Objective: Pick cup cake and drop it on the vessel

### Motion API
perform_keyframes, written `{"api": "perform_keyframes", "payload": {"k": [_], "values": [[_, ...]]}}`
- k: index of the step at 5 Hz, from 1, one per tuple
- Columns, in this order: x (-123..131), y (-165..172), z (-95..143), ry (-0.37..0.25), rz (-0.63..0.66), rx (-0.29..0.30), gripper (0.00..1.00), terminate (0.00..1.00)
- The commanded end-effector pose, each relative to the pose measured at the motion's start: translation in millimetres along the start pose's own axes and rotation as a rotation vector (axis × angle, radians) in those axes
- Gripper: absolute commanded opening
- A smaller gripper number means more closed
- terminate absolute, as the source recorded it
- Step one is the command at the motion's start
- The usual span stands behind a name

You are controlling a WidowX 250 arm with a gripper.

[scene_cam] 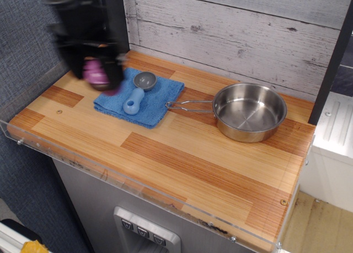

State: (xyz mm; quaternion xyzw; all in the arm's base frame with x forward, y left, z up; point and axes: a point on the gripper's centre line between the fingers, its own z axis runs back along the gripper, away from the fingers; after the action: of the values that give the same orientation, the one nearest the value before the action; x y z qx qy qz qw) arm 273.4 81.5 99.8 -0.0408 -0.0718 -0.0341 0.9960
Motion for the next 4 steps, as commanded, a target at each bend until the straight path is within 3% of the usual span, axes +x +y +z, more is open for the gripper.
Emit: {"api": "perform_keyframes", "payload": {"k": [1, 4], "values": [[50, -56, -13, 0.037, -0.06, 0.022, 0.0, 0.0], [78, -120, -15, 0.015, -0.185, 0.027, 0.0, 0.0]]}}
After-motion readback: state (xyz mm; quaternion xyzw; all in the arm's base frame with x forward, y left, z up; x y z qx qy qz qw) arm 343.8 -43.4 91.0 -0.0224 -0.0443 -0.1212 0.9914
